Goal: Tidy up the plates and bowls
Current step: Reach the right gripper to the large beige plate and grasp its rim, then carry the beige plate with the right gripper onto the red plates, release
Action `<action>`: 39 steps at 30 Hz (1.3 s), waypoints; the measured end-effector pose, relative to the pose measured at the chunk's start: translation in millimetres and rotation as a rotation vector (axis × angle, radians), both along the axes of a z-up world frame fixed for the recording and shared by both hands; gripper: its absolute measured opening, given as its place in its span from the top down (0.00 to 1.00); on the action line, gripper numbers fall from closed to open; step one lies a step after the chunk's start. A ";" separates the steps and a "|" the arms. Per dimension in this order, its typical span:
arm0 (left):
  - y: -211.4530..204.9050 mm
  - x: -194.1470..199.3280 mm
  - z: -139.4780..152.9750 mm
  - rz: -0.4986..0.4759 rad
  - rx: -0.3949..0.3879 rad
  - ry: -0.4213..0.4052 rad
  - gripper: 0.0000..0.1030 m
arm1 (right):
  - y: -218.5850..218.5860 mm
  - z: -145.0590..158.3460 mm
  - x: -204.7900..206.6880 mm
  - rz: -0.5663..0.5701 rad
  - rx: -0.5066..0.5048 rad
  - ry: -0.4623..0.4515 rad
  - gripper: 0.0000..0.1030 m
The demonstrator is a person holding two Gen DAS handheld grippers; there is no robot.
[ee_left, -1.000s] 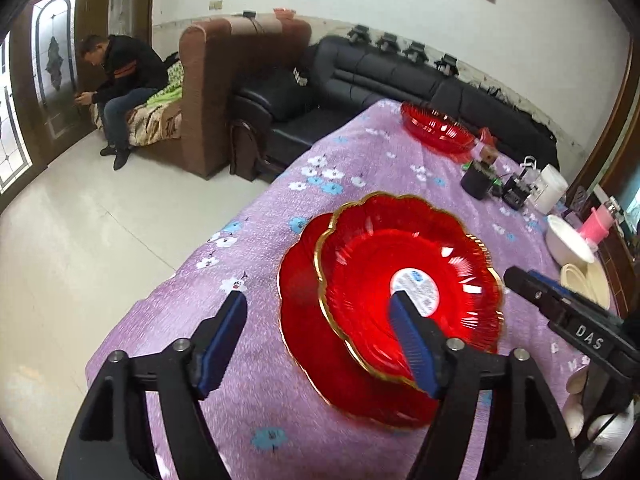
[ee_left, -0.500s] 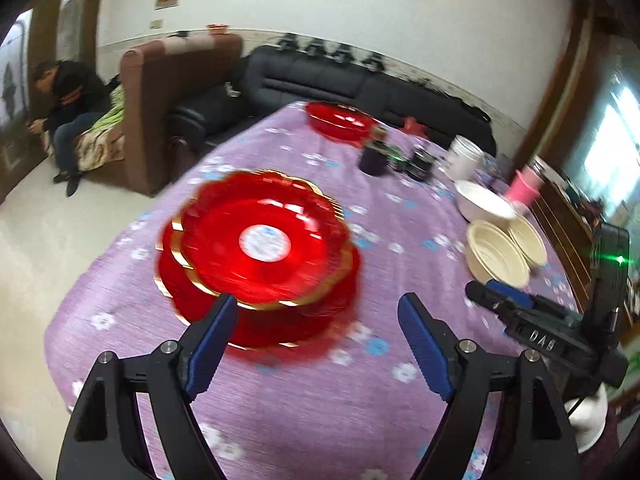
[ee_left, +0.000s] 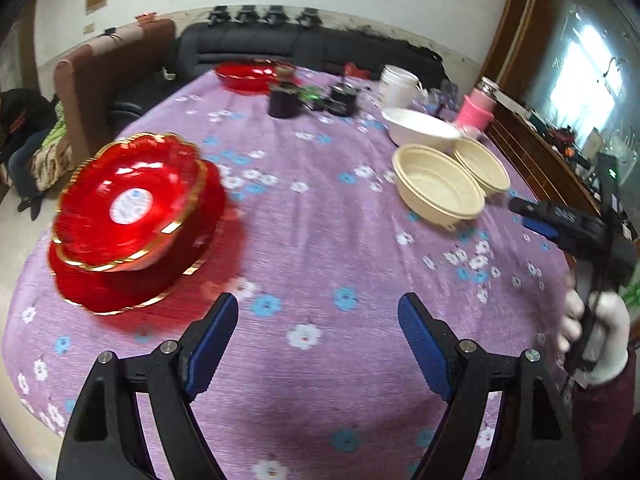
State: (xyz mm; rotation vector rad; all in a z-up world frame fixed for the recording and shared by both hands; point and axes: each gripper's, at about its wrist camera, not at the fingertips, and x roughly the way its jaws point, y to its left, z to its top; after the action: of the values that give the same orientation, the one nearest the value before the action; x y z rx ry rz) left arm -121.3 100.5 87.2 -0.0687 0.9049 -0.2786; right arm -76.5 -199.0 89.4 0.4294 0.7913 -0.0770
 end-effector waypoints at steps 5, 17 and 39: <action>-15.8 0.9 -5.6 -0.011 0.035 0.018 0.21 | -0.9 -21.7 37.3 -0.029 0.040 0.064 0.49; -36.8 30.8 -9.0 -0.024 0.073 0.020 0.21 | 4.2 -54.1 74.8 0.061 0.106 0.042 0.84; -115.5 155.7 -67.3 -0.014 0.181 0.122 0.32 | 43.5 -49.8 67.1 0.277 0.089 0.070 0.82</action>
State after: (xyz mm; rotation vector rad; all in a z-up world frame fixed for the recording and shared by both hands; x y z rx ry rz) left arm 34.3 -15.0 20.0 0.0883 1.0485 -0.2062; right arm -9.5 -155.4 39.6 0.3996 0.9185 0.2026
